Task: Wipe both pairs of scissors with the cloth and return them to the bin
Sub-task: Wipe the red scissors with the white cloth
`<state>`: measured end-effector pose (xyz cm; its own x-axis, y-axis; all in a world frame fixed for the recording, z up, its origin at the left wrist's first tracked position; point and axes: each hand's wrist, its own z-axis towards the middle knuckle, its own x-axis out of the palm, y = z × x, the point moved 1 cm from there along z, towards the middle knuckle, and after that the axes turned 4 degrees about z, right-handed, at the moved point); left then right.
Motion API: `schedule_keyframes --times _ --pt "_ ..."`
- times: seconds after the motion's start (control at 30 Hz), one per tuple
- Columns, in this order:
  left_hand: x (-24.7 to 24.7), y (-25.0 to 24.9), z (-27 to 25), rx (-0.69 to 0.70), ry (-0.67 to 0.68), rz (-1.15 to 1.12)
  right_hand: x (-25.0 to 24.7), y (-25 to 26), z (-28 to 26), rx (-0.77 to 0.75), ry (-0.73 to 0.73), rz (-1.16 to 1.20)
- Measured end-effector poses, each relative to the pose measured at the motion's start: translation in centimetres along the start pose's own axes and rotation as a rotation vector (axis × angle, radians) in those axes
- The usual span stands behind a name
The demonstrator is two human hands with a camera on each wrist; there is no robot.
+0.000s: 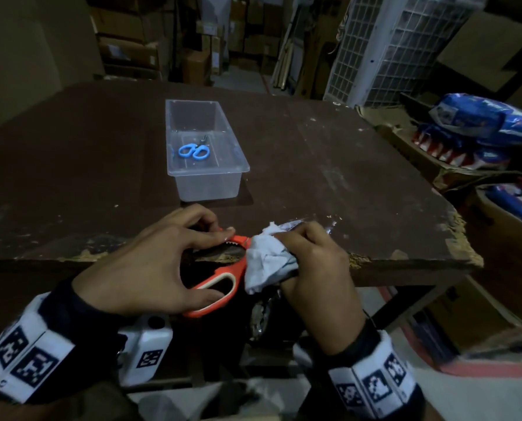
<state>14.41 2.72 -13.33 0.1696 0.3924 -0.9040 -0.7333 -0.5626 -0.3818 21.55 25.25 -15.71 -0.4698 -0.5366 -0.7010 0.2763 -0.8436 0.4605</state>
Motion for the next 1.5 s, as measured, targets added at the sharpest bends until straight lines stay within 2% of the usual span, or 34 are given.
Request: schedule_keyframes --times 0.13,0.33,0.47,0.6,0.7,0.8,0.87,0.93,1.0,1.07,1.23,1.3,1.4,1.5 --pt "-0.2 -0.2 0.1 -0.006 0.019 0.023 -1.3 -1.0 0.5 0.026 0.018 -0.077" --pt "-0.2 -0.6 -0.1 -0.038 0.044 0.008 -5.0 -5.4 1.0 0.098 -0.062 -0.206" --pt "-0.5 -0.8 -0.1 -0.058 0.047 0.02 -6.5 -7.6 0.6 0.133 -0.191 -0.202" --pt "-0.7 -1.5 0.1 -0.052 0.048 0.113 -7.4 -7.9 -0.5 0.245 -0.309 0.046" --pt "-1.3 -2.5 -0.2 -0.036 0.023 0.111 -7.2 -7.7 -0.7 0.242 -0.367 0.271" --pt "-2.3 -3.6 -0.5 -0.019 -0.025 -0.141 -6.4 -7.1 -0.5 0.254 -0.355 0.483" --pt "-2.4 -4.1 -0.5 -0.016 0.022 -0.389 -5.6 -6.0 -0.2 0.244 -0.337 0.577" --pt "-1.7 -4.6 -0.3 -0.064 0.083 -0.774 -4.3 -4.5 0.2 0.177 -0.325 0.656" --pt "0.0 -5.0 0.0 -0.209 0.184 -1.295 -2.7 -2.7 0.4 0.097 -0.312 0.671" --pt "1.8 -5.1 0.3 -0.263 0.223 -1.576 -1.6 -1.6 0.5 0.082 -0.315 0.667" --pt "4.7 -4.3 -1.1 -0.235 0.17 -1.905 -2.0 -3.9 0.5 0.245 -0.488 0.644" --pt "5.4 -4.2 -1.8 -0.252 0.128 -1.939 -3.0 -4.8 0.5 0.225 -0.515 0.619" --pt "6.2 -4.0 -2.1 -0.295 0.047 -1.924 -4.1 -4.9 0.4 0.166 -0.427 0.597" --pt "7.1 -3.5 -2.2 -0.326 0.024 -1.993 -3.9 -3.2 0.0 -0.013 -0.251 0.55"
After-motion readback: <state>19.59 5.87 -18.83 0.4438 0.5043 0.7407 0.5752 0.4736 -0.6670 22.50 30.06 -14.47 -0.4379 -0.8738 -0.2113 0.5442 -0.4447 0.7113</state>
